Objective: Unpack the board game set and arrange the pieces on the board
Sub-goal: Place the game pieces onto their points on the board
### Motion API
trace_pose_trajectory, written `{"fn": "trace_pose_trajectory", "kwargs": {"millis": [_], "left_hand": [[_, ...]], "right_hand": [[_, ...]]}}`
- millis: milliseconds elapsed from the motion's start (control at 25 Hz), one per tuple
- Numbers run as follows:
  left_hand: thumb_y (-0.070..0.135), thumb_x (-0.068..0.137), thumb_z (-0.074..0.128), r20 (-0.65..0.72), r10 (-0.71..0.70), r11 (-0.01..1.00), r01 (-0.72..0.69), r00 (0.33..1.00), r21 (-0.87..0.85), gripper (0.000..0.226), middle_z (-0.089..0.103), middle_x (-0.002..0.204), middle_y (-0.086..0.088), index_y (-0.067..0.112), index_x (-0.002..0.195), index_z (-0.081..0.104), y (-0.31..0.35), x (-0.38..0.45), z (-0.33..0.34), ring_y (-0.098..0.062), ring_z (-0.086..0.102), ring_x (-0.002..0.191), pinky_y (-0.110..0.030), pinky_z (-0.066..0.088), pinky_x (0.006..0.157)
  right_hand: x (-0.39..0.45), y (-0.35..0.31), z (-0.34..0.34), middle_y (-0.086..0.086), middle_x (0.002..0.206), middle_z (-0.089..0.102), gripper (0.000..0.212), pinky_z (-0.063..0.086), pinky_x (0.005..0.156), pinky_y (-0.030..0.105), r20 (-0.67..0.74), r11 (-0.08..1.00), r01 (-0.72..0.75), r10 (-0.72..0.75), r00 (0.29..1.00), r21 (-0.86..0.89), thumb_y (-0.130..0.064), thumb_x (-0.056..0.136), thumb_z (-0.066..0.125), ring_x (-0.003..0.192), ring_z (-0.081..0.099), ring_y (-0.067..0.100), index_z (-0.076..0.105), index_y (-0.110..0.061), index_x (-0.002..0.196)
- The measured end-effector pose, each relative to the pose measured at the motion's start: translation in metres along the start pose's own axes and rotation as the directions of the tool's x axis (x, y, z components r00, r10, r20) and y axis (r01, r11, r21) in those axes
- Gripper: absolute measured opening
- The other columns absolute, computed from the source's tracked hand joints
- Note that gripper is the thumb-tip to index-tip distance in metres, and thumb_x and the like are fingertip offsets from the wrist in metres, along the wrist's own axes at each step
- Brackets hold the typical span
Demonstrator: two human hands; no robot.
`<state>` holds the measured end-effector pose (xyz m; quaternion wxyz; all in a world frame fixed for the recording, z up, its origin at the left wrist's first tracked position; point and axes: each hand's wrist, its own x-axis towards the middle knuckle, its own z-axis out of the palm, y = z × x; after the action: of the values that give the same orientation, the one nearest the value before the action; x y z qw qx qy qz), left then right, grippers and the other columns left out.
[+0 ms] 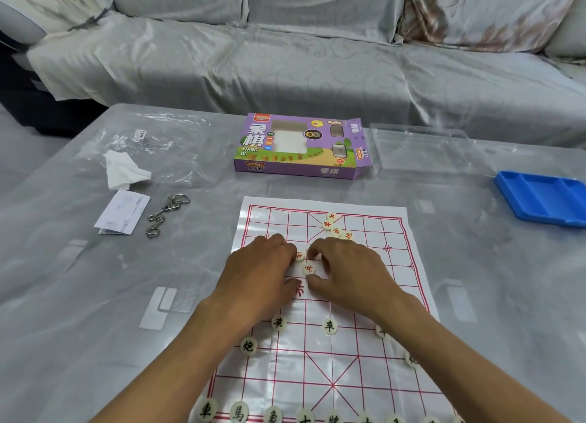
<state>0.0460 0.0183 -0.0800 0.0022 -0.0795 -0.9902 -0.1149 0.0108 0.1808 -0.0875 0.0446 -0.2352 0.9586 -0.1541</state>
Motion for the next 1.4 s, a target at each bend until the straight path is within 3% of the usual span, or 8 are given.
{"fn": "trace_pose_trajectory", "kwargs": {"millis": [160, 320, 480, 640, 760, 880, 1000, 1400], "left_hand": [[0.045, 0.088, 0.057, 0.001, -0.001, 1.000, 0.001, 1.000, -0.005, 0.031, 0.055, 0.115, 0.010, 0.028, 0.114, 0.057, 0.001, 0.001, 0.000, -0.013, 0.052, 0.103, -0.026, 0.040, 0.070], [0.045, 0.089, 0.057, 0.003, 0.000, 1.000, 0.000, 1.000, 0.008, 0.030, 0.055, 0.115, 0.010, 0.028, 0.114, 0.057, 0.001, 0.002, 0.000, -0.012, 0.052, 0.103, -0.026, 0.036, 0.068], [0.046, 0.088, 0.057, 0.022, -0.005, 1.000, 0.005, 1.000, -0.001, 0.029, 0.053, 0.114, 0.012, 0.029, 0.113, 0.056, 0.000, 0.002, 0.002, -0.010, 0.051, 0.101, -0.026, 0.039, 0.068], [0.047, 0.087, 0.057, 0.048, -0.025, 0.999, 0.026, 0.999, -0.028, 0.028, 0.050, 0.114, 0.016, 0.031, 0.110, 0.056, -0.004, 0.003, 0.005, -0.008, 0.047, 0.103, -0.028, 0.045, 0.072], [0.047, 0.086, 0.060, 0.045, -0.042, 0.998, 0.044, 0.998, -0.048, 0.025, 0.051, 0.112, 0.017, 0.032, 0.106, 0.056, -0.004, 0.003, 0.007, -0.007, 0.045, 0.103, -0.026, 0.044, 0.071], [0.047, 0.086, 0.062, 0.045, -0.037, 0.997, 0.040, 0.998, -0.067, 0.026, 0.050, 0.114, 0.019, 0.034, 0.107, 0.056, -0.004, 0.003, 0.007, -0.006, 0.044, 0.106, -0.026, 0.044, 0.072], [0.048, 0.087, 0.061, 0.042, -0.017, 0.997, 0.021, 0.999, -0.077, 0.031, 0.047, 0.118, 0.022, 0.036, 0.115, 0.054, -0.006, 0.001, 0.007, -0.004, 0.042, 0.110, -0.025, 0.045, 0.075], [0.049, 0.088, 0.059, 0.040, -0.017, 0.998, 0.019, 0.999, -0.055, 0.034, 0.045, 0.121, 0.024, 0.038, 0.119, 0.052, -0.005, 0.002, 0.009, -0.003, 0.042, 0.111, -0.022, 0.040, 0.069]], "right_hand": [[-0.001, 0.001, 0.000, -0.011, 0.100, 0.060, 0.026, 0.036, 0.071, 0.025, -0.003, 1.000, -0.018, 0.019, 1.000, 0.006, -0.047, 0.087, 0.058, 0.083, 0.048, 0.009, 0.056, -0.029, 0.107], [-0.001, 0.000, 0.005, -0.013, 0.089, 0.057, 0.030, 0.042, 0.072, 0.027, -0.049, 0.999, -0.035, 0.035, 0.998, 0.004, -0.053, 0.086, 0.058, 0.085, 0.054, 0.010, 0.058, -0.029, 0.103], [-0.006, 0.003, -0.013, -0.017, 0.079, 0.053, 0.021, 0.044, 0.071, 0.026, -0.047, 0.995, -0.033, 0.038, 0.998, 0.098, -0.040, 0.084, 0.063, 0.077, 0.051, 0.008, 0.062, -0.029, 0.102], [-0.019, 0.071, -0.067, -0.016, 0.075, 0.063, 0.016, 0.048, 0.067, 0.022, -0.133, 0.963, -0.171, 0.201, 0.970, 0.211, -0.027, 0.077, 0.073, 0.069, 0.056, 0.005, 0.066, -0.032, 0.091], [-0.038, 0.116, -0.076, -0.014, 0.079, 0.064, 0.019, 0.046, 0.066, 0.019, 0.000, 0.934, -0.299, 0.305, 0.952, 0.194, -0.022, 0.077, 0.076, 0.068, 0.059, 0.008, 0.066, -0.034, 0.088], [-0.042, 0.132, -0.059, -0.017, 0.087, 0.063, 0.016, 0.051, 0.073, 0.019, 0.145, 0.950, -0.301, 0.287, 0.947, 0.088, -0.027, 0.078, 0.074, 0.077, 0.060, 0.005, 0.067, -0.036, 0.090], [-0.041, 0.136, -0.057, -0.019, 0.090, 0.062, 0.017, 0.053, 0.079, 0.023, 0.145, 0.950, -0.294, 0.278, 0.950, 0.107, -0.028, 0.079, 0.072, 0.082, 0.060, 0.005, 0.068, -0.035, 0.094], [-0.043, 0.136, -0.056, -0.015, 0.085, 0.062, 0.018, 0.055, 0.078, 0.027, 0.115, 0.946, -0.294, 0.279, 0.953, 0.138, -0.034, 0.078, 0.075, 0.078, 0.060, 0.009, 0.067, -0.032, 0.094]]}}
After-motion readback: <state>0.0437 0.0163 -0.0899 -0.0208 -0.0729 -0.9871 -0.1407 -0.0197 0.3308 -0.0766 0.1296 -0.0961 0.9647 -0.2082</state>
